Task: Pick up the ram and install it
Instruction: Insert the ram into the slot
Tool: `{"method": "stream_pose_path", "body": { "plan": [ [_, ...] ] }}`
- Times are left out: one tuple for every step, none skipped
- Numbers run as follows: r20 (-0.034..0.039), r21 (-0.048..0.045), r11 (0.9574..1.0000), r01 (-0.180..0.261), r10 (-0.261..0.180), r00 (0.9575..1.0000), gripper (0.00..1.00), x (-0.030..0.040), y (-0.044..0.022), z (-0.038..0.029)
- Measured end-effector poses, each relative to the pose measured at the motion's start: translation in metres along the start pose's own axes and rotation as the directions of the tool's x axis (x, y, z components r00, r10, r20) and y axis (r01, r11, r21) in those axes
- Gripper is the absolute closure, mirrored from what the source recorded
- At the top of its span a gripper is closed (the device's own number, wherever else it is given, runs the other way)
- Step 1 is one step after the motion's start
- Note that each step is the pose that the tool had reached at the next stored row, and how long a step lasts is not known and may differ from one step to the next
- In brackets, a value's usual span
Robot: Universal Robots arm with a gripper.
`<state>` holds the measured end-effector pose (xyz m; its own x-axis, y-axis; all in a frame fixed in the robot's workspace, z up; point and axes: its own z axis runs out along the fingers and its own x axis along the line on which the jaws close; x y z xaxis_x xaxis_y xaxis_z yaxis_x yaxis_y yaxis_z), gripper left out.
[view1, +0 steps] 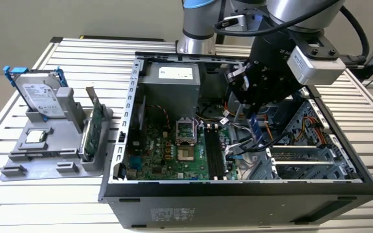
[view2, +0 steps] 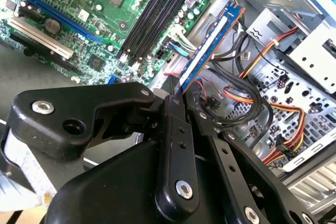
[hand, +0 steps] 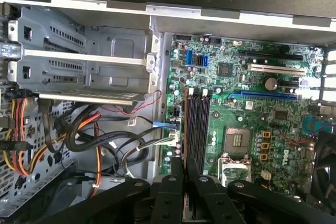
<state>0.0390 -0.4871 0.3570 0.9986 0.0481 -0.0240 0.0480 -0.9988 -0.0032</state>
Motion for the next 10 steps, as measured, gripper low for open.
{"method": "stream_pose_path", "body": {
  "plan": [
    [0.0000, 0.0001, 1.0000, -0.005, 0.005, 1.0000, 1.00, 0.0000, 0.0000, 0.0003],
    [0.0001, 0.0000, 1.0000, -0.008, 0.008, 1.0000, 1.00, 0.0000, 0.0000, 0.0005],
    [0.0001, 0.0000, 1.0000, -0.009, 0.009, 1.0000, 1.00, 0.0000, 0.0000, 0.0007],
    [0.0000, 0.0002, 1.0000, -0.009, 0.009, 1.0000, 1.00, 0.0000, 0.0000, 0.0010],
    [0.0000, 0.0003, 1.0000, -0.010, 0.010, 1.0000, 1.00, 0.0000, 0.0000, 0.0013],
    [0.0000, 0.0003, 1.0000, -0.010, 0.010, 1.0000, 1.00, 0.0000, 0.0000, 0.0017],
    [0.0000, 0.0003, 1.0000, -0.010, 0.010, 1.0000, 1.00, 0.0001, -0.0001, 0.0022],
    [0.0000, 0.0003, 1.0000, -0.010, 0.010, 1.0000, 1.00, 0.0001, -0.0002, 0.0027],
    [0.0000, 0.0002, 1.0000, -0.010, 0.010, 1.0000, 1.00, 0.0001, -0.0003, 0.0032],
    [0.0000, 0.0002, 1.0000, -0.010, 0.010, 1.0000, 1.00, 0.0001, -0.0006, 0.0037]
  ]
}}
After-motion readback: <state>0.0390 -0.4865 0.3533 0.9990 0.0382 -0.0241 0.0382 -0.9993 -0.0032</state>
